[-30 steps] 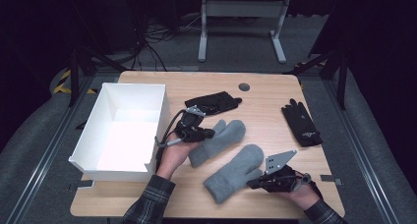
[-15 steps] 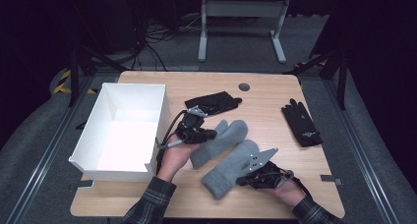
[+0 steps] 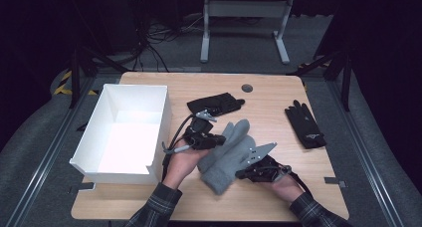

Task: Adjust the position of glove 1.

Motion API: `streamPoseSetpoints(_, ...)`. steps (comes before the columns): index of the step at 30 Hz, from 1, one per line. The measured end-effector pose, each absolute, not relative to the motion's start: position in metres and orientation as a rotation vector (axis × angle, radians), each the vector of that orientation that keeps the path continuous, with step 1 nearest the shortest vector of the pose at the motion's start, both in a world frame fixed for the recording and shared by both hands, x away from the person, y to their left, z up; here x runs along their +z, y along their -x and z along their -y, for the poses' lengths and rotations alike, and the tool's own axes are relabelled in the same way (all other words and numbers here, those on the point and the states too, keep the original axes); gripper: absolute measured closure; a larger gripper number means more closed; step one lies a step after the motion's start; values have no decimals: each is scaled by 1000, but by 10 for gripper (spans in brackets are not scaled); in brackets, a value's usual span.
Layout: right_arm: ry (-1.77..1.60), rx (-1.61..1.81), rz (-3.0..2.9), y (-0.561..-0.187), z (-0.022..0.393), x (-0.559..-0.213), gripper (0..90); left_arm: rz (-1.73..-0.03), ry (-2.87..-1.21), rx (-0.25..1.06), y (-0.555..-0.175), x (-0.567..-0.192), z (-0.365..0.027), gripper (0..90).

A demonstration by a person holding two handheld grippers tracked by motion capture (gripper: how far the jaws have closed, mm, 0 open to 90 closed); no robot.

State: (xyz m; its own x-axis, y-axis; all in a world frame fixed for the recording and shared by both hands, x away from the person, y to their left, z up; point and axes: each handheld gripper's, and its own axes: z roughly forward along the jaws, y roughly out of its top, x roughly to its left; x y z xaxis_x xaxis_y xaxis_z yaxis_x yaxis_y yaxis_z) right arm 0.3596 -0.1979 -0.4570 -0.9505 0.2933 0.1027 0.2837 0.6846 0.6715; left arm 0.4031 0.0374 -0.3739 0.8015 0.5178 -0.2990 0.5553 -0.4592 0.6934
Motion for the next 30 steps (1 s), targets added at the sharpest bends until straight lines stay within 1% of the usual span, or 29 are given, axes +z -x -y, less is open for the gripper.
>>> streamPoseSetpoints(4,-508,1144,-2861,-363,197,-457,900,-774,-2149,-83,-400,-376,-29,864)
streamPoseSetpoints(9,-527,1140,-2852,-366,199,-458,900,-712,-2176,-105,-393,-381,-11,852)
streamPoseSetpoints(10,-535,1139,-2849,-367,201,-458,900,-699,-2175,-118,-394,-382,-9,825)
streamPoseSetpoints(11,-542,1139,-2844,-367,202,-458,900,-668,-2164,-161,-394,-385,-4,813)
streamPoseSetpoints(13,-544,1138,-2835,-368,205,-457,900,-654,-2165,-154,-392,-385,-1,748)
streamPoseSetpoints(15,-547,1138,-2833,-368,206,-457,900,-646,-2167,-145,-392,-384,-1,741)
streamPoseSetpoints(18,-553,1131,-2832,-367,210,-456,900,-652,-2148,-111,-392,-381,-8,801)
streamPoseSetpoints(19,-558,1132,-2832,-364,214,-455,900,-680,-2147,-59,-394,-379,-16,838)
streamPoseSetpoints(20,-558,1136,-2830,-363,215,-454,900,-680,-2147,-59,-394,-379,-16,862)
streamPoseSetpoints(21,-558,1136,-2830,-363,215,-454,900,-698,-2148,-25,-395,-379,-21,862)
streamPoseSetpoints(22,-555,1152,-2830,-358,218,-451,900,-750,-2146,35,-398,-383,-32,886)
streamPoseSetpoints(23,-555,1152,-2830,-358,218,-451,900,-750,-2146,35,-398,-383,-32,888)
streamPoseSetpoints(25,-546,1165,-2822,-352,220,-448,900,-803,-2139,40,-404,-390,-42,888)
streamPoseSetpoints(30,-584,1165,-2810,-355,222,-449,900,-906,-2160,26,-410,-413,-59,884)
